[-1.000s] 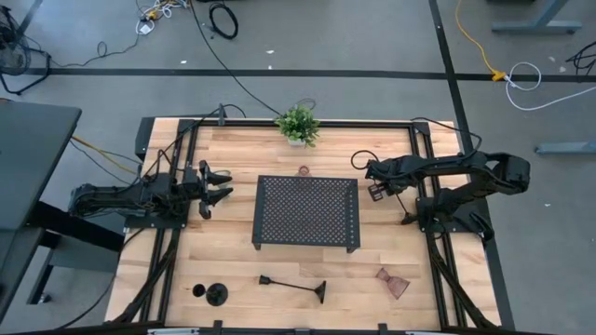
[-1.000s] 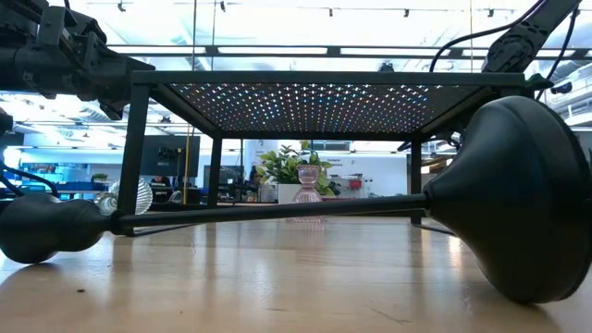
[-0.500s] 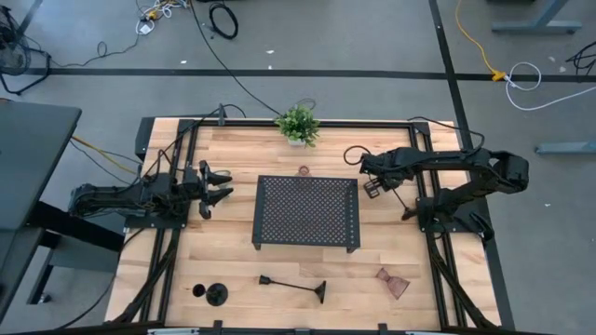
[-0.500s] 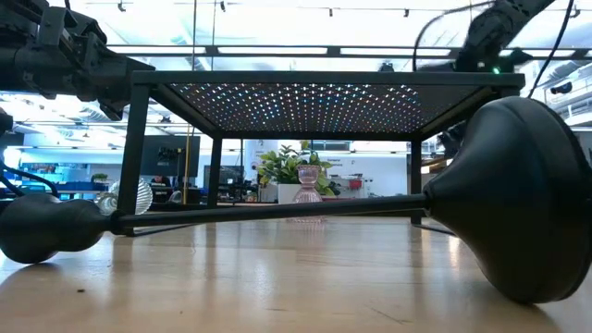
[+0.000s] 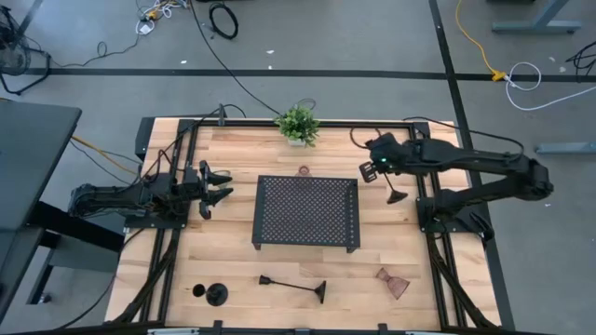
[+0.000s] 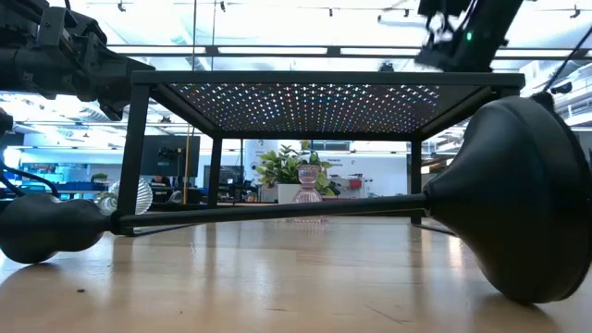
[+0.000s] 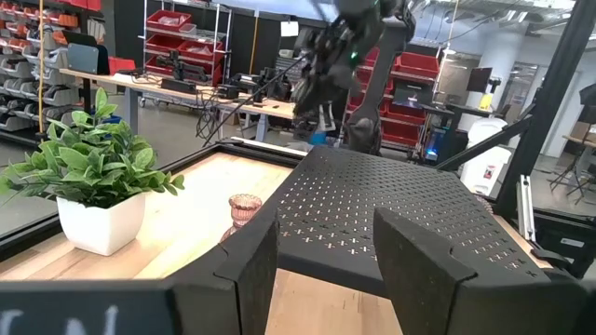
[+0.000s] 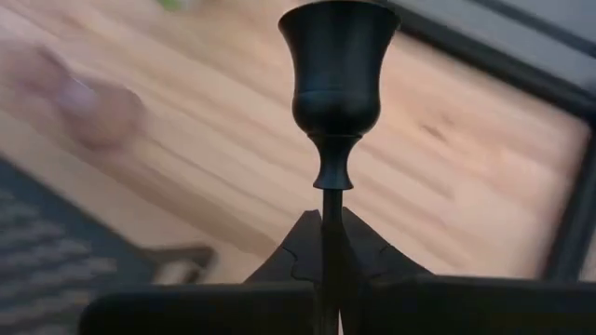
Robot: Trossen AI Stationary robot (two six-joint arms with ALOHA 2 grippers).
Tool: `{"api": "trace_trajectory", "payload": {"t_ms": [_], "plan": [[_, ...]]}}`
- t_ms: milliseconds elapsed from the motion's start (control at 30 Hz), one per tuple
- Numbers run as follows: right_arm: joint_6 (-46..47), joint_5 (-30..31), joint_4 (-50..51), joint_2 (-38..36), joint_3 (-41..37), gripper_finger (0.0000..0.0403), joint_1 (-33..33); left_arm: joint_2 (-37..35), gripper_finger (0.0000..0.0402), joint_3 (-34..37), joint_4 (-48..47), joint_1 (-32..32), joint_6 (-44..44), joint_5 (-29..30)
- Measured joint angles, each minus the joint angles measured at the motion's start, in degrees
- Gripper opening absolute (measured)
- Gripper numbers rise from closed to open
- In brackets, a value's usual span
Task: Pick & Place candle stick holders
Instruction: Put the top black candle holder on the shelf
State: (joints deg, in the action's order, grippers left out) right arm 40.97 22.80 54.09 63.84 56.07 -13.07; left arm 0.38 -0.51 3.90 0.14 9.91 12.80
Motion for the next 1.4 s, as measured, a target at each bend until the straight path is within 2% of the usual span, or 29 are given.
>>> {"api": "trace_trajectory", "payload": {"t_ms": [300, 700, 800, 1133, 1400], "plan": [[-6.27, 0.52, -18.64, -7.57, 0.13, 0.0002, 5.19, 0.0, 0.0179, 0.0, -0.03, 0.0, 0.0, 0.01], [-26.89, 1.13, -50.77, -6.4, 0.18, 0.0002, 15.0, 0.0, 0.0179, 0.0, -0.09, 0.0, 0.02, -0.11], [-32.14, 2.68, -56.25, -5.48, 0.18, 0.0002, 17.87, 0.0, 0.0179, 0.0, -0.11, -0.01, 0.02, -0.17], [-50.9, 2.4, -75.05, 1.01, 0.18, 0.0002, 26.56, -0.01, 0.0179, 0.0, -0.15, 0.0, 0.02, -0.2], [-55.15, 3.1, -83.12, 9.06, 0.18, 0.0002, 28.58, 0.0, 0.0179, 0.0, -0.17, 0.0, 0.0, -0.22]]}}
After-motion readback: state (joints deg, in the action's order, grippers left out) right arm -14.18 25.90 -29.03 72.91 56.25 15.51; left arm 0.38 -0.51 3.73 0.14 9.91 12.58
